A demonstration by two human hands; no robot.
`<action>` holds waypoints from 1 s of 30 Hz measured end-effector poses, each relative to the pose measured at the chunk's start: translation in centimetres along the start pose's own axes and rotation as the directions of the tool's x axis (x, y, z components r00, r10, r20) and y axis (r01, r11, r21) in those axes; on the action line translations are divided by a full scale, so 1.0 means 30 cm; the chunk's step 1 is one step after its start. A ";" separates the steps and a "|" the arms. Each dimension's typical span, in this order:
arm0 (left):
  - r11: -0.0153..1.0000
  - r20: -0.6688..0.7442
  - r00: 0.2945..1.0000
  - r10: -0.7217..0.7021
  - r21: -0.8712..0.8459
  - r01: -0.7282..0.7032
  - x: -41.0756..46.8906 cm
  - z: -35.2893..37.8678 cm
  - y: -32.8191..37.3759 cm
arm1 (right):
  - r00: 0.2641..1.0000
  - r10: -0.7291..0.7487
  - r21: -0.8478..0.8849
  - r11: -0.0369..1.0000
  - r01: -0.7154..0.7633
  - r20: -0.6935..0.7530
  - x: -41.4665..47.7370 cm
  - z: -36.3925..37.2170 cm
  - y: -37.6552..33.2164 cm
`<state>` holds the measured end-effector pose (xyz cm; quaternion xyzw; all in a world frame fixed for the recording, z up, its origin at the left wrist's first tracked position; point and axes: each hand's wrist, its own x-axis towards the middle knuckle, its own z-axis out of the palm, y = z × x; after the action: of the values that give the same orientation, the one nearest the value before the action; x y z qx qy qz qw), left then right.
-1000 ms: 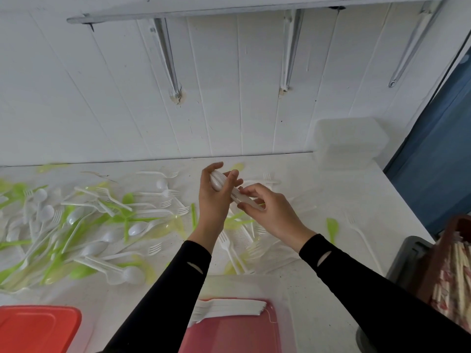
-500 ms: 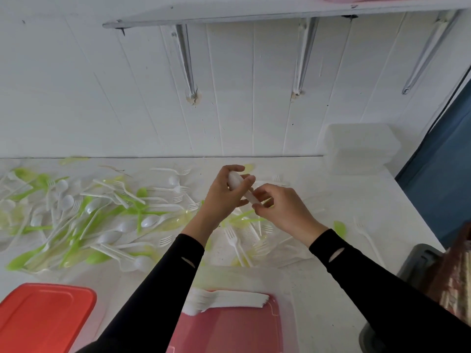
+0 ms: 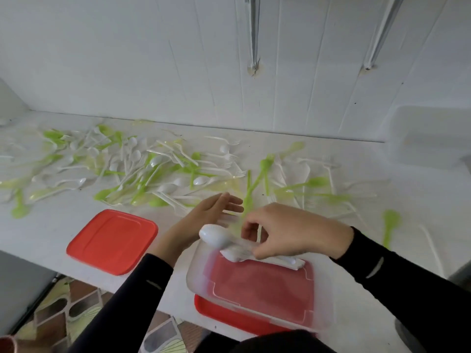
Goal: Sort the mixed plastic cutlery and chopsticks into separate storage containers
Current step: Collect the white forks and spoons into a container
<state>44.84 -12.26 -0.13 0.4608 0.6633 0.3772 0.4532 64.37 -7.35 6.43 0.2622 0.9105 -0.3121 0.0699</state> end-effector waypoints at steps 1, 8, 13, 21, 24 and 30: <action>0.999 -0.024 1.000 -0.007 0.034 0.007 -0.011 0.013 -0.009 | 0.999 0.005 -0.086 0.996 -0.002 0.032 0.012 0.054 -0.006; 0.997 -0.101 0.993 -0.069 -0.053 0.064 -0.014 0.031 -0.040 | 0.992 0.094 -0.340 0.939 -0.061 0.083 0.062 0.257 0.036; 0.994 -0.106 0.991 -0.085 -0.077 0.077 -0.022 0.041 -0.039 | 0.998 0.055 -0.403 0.913 -0.067 -0.042 0.061 0.296 0.042; 0.992 -0.108 0.990 -0.088 -0.096 0.077 -0.024 0.043 -0.038 | 0.986 0.143 -0.565 0.808 -0.168 -0.089 0.051 0.286 0.042; 0.991 -0.102 0.990 -0.094 -0.101 0.084 -0.022 0.042 -0.041 | 0.983 0.173 -0.568 0.803 -0.178 -0.063 0.052 0.283 0.043; 0.985 -0.067 0.987 -0.146 -0.103 0.139 -0.015 0.037 -0.048 | 0.987 0.154 -0.353 0.922 -0.161 -0.048 0.044 0.204 0.015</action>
<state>45.59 -13.01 -1.67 0.3750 0.6919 0.3927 0.4759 63.27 -10.18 0.94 0.3206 0.9285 -0.1330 0.1323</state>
